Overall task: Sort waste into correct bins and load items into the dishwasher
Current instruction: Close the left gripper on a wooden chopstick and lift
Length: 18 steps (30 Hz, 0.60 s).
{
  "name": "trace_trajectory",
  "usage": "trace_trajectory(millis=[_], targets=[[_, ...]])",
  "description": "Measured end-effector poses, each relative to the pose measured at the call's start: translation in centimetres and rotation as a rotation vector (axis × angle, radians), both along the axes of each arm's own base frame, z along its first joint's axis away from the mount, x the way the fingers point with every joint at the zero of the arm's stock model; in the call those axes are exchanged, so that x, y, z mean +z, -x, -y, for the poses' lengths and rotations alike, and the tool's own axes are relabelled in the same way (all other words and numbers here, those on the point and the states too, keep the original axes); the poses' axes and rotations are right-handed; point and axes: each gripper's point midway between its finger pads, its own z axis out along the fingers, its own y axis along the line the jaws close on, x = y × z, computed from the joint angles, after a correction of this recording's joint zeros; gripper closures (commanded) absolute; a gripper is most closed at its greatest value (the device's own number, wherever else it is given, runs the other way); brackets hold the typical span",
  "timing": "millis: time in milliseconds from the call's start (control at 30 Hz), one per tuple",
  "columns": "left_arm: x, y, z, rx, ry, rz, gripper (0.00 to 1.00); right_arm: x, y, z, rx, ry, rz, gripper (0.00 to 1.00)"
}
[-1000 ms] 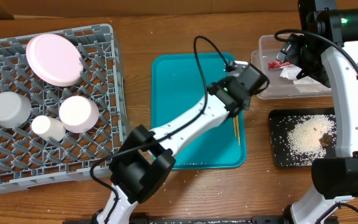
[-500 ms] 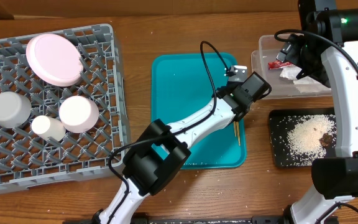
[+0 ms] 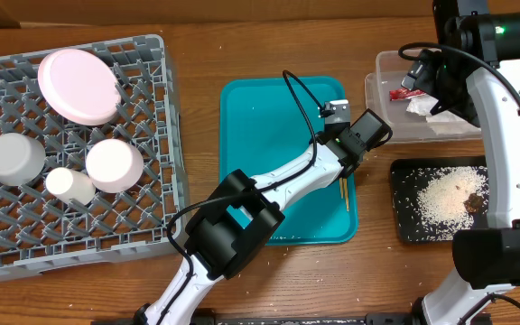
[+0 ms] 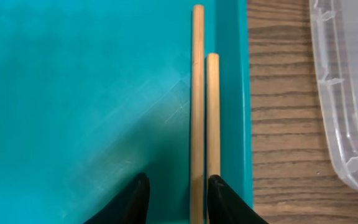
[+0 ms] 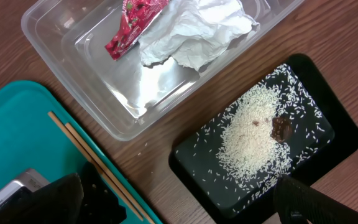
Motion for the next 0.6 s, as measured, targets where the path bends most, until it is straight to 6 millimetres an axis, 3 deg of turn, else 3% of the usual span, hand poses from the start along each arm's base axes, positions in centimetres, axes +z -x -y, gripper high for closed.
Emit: trace_trajectory(millis=[600], targets=[[-0.42, 0.08, 0.01, 0.010, 0.006, -0.009, 0.66, -0.02, 0.00, -0.02, 0.001, 0.000, -0.001, 0.00]])
